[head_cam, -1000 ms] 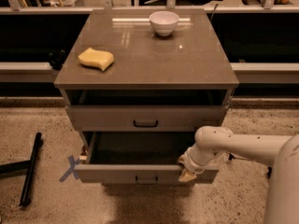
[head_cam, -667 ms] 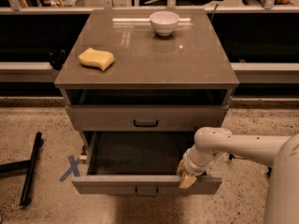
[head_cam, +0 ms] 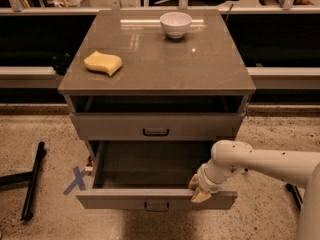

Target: Open middle drawer

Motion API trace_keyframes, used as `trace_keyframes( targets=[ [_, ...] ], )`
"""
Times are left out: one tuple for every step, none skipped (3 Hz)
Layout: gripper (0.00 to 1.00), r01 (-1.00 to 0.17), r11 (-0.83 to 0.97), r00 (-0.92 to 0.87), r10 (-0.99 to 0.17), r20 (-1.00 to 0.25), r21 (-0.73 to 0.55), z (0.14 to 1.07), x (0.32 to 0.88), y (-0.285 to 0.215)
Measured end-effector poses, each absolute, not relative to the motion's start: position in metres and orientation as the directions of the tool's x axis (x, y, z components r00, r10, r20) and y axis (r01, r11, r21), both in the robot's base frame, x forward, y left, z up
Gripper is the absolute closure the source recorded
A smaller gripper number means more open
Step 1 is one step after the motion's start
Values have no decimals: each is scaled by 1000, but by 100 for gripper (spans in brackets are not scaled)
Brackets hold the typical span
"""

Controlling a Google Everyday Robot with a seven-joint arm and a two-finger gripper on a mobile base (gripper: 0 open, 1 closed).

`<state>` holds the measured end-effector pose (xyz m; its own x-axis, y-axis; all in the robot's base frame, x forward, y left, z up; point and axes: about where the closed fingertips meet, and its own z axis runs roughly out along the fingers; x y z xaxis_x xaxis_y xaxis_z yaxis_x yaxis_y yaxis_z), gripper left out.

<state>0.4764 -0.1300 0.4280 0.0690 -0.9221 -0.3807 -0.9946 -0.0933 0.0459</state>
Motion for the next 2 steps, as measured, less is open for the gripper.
trace_keyframes(
  targets=[
    [61,-994,-95,69,-922,-381,49,427,475,-129],
    [38,-994,-97,70,-921,-382,52,425,474,-129]
  ],
)
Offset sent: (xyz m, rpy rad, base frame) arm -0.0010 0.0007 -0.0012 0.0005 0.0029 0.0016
